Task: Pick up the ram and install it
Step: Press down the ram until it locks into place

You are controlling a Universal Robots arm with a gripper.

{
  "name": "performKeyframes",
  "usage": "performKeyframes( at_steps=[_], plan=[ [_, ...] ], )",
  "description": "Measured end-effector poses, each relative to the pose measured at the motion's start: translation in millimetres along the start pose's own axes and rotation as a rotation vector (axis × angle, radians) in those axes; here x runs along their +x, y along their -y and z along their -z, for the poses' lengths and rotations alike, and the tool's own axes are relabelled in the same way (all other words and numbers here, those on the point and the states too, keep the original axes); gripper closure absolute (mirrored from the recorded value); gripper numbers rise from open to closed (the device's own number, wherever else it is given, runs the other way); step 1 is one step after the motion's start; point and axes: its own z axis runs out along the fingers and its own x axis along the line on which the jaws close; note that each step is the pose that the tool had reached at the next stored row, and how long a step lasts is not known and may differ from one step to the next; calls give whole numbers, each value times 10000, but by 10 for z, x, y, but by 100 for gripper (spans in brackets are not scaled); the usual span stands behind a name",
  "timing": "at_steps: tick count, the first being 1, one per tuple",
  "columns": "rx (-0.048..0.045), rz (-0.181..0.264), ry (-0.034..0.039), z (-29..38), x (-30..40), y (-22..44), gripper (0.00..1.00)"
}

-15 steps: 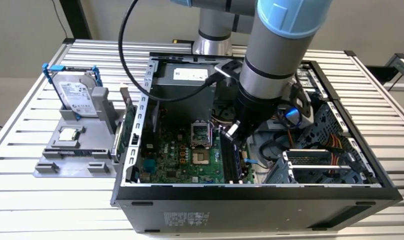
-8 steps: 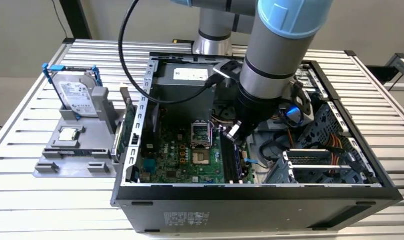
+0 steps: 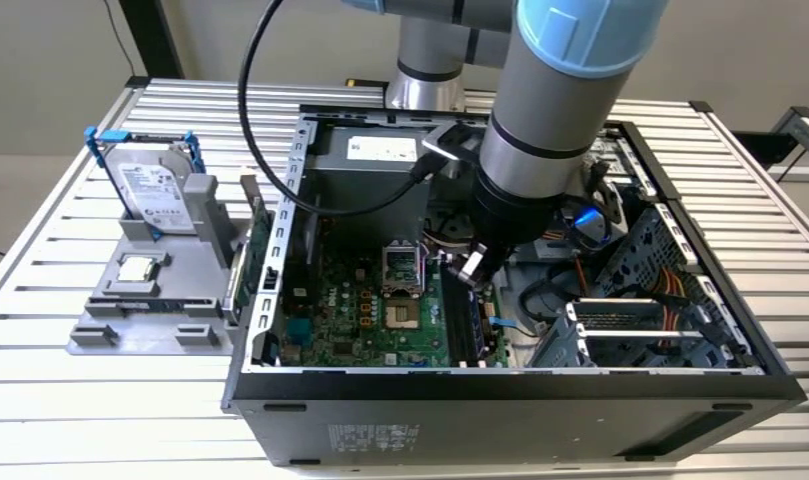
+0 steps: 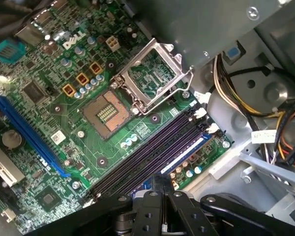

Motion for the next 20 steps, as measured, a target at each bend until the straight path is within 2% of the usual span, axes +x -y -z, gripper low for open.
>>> performKeyframes(
  at_steps=[8, 20],
  plan=[
    [-40, 810, -17, 0, -3, 4, 100],
    [-148, 1969, 23, 0, -13, 15, 100]
  ],
)
